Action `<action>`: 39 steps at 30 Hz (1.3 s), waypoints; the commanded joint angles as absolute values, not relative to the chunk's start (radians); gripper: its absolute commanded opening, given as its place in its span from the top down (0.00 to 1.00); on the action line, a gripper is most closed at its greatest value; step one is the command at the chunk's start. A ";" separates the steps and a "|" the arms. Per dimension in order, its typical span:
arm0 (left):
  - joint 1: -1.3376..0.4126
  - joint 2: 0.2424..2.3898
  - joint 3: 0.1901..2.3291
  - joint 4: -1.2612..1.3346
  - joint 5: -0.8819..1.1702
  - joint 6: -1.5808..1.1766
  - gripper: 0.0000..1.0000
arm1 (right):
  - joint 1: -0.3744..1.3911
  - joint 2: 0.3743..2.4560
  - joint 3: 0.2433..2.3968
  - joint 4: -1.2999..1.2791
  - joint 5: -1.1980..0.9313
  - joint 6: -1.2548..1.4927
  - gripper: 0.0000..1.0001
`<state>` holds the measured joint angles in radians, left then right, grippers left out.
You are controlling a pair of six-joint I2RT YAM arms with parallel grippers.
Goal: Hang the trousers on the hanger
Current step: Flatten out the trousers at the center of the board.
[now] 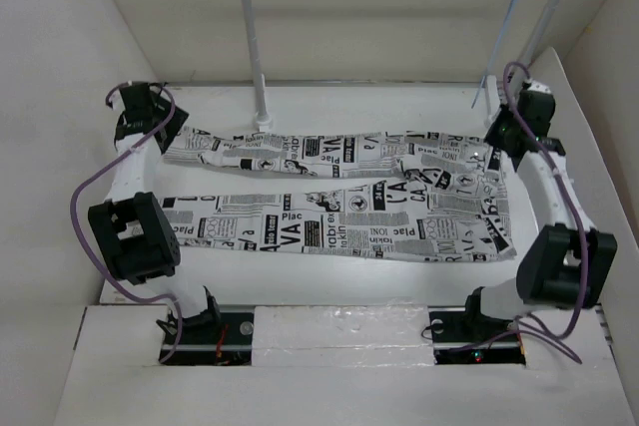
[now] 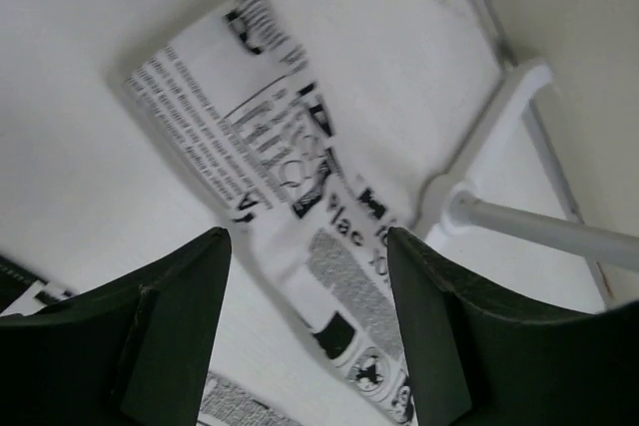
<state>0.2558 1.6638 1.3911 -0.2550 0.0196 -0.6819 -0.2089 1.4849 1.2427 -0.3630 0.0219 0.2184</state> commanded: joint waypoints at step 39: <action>0.331 1.960 1.807 -0.736 -0.112 -0.594 0.49 | 0.310 1.175 0.842 -0.466 -0.226 0.012 0.41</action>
<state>0.3218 1.8778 1.7844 -0.5938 -0.0383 -0.6273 0.3027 1.1919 0.7853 -0.4438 -0.2146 0.0475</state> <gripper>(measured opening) 0.495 0.590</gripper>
